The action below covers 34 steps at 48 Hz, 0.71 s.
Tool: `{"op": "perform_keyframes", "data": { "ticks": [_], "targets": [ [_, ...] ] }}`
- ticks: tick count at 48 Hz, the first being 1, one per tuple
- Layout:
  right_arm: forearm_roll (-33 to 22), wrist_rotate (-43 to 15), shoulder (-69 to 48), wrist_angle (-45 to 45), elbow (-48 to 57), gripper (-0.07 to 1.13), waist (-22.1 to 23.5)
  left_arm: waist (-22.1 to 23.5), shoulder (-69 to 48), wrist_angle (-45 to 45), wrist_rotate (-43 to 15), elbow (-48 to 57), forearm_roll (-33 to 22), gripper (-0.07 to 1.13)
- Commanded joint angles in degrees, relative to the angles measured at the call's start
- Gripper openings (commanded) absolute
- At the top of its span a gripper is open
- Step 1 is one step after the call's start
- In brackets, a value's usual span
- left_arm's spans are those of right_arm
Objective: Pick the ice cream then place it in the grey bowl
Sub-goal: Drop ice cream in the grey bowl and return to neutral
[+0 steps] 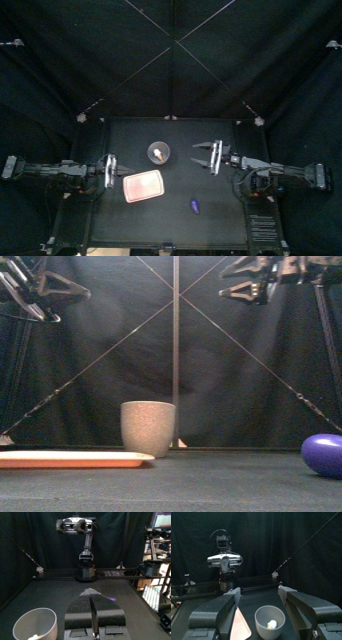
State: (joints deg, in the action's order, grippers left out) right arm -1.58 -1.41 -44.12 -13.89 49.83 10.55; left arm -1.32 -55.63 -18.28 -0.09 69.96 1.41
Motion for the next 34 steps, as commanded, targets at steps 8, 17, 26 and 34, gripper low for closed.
{"op": "perform_keyframes", "data": {
  "ticks": [8, 17, 26, 34],
  "targets": [
    [2.0, -0.1, -13.4, -0.4, 8.8, 0.95, -4.1, -0.3, 0.0, -0.2, -0.1, -0.7, 0.1, -0.03],
    [3.0, -0.2, -14.1, 1.8, 11.6, 0.95, -6.5, -0.3, -0.2, -0.2, -0.1, -0.6, 0.1, -0.03],
    [3.5, -0.1, -12.3, 2.7, 11.8, 0.95, -8.2, -0.4, -0.2, -0.2, -0.1, -0.4, 0.0, -0.03],
    [3.2, 0.0, -12.0, 2.7, 12.0, 0.95, -8.7, -0.4, -0.6, -0.3, -0.1, -0.6, 0.0, -0.03]
  ]
}}
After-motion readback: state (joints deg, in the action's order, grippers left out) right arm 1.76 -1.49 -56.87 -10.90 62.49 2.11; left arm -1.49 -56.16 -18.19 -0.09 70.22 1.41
